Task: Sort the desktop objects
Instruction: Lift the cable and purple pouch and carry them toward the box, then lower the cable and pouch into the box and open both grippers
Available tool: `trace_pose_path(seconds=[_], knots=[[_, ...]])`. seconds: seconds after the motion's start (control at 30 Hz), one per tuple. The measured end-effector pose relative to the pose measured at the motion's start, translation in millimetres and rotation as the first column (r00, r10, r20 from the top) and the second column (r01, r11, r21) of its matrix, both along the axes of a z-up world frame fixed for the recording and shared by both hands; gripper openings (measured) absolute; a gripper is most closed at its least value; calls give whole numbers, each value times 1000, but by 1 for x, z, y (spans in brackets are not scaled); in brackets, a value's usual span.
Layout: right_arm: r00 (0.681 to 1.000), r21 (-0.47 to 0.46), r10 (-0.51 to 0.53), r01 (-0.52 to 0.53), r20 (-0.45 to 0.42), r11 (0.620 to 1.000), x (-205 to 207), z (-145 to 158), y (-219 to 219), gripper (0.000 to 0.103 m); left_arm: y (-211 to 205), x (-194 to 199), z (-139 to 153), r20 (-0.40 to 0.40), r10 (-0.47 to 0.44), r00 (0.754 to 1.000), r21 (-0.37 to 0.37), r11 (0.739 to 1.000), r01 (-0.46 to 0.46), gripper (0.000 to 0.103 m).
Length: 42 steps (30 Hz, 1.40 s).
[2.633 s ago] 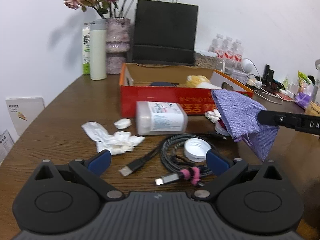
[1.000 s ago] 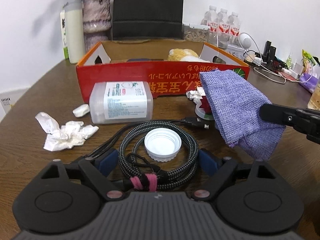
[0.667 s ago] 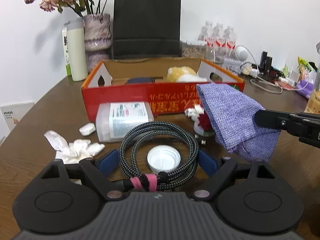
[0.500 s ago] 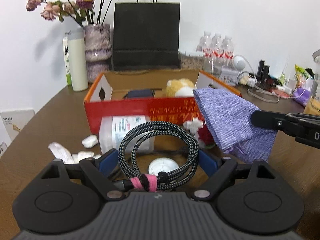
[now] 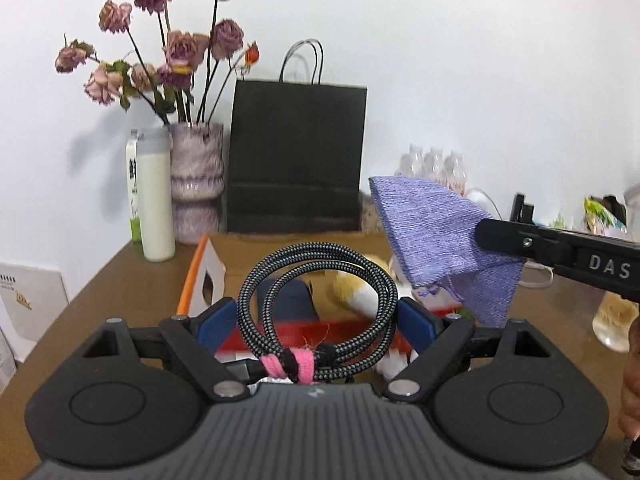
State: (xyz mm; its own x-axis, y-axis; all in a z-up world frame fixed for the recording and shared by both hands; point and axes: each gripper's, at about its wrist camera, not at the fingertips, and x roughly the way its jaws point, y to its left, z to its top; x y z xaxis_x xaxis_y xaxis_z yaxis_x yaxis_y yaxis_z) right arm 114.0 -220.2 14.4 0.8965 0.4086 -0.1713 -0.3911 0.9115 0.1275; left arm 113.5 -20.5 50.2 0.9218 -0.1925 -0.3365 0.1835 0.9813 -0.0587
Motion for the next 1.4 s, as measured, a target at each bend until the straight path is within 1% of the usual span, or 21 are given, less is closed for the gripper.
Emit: trace_pose_path(seconds=[0.13,0.3,0.4,0.53,0.63,0.8,0.97,1.1,1.17,1.4], knots=[[1000,-3,-14,14,9,1000,29,11,9,3,2,21,10,34,6,999,-5,1000,-6,88],[999,-25,-30,31,13,999,65,13,24,3,8,58,18,54,37,998,-22,999,-36,88],[999,-25,-35,35,3,999,85,8,27,3,10,81,20,58,54,997,-29,998,-52,88],[999,-28,-35,34,-26,999,114,-3,28,3,11,106,17,57,66,996,-40,997,-64,88],[998,-40,-25,22,-65,999,134,-17,29,3,11,126,7,34,68,997,-47,997,-67,88],[995,-98,-17,7,-101,995,161,-37,33,3,8,154,-16,-33,62,998,10,998,-61,88],[991,-135,-14,-4,-133,991,175,-53,34,3,8,173,-35,-89,59,994,36,998,-56,88],[984,-151,-17,-10,-176,989,181,-67,34,3,4,178,-48,-126,55,991,61,997,-47,88],[983,-163,-16,-15,-184,987,181,-71,36,3,3,180,-53,-140,50,989,72,997,-40,88],[975,-195,-21,-23,-222,981,184,-83,41,3,2,179,-56,-151,42,988,83,996,-30,88]])
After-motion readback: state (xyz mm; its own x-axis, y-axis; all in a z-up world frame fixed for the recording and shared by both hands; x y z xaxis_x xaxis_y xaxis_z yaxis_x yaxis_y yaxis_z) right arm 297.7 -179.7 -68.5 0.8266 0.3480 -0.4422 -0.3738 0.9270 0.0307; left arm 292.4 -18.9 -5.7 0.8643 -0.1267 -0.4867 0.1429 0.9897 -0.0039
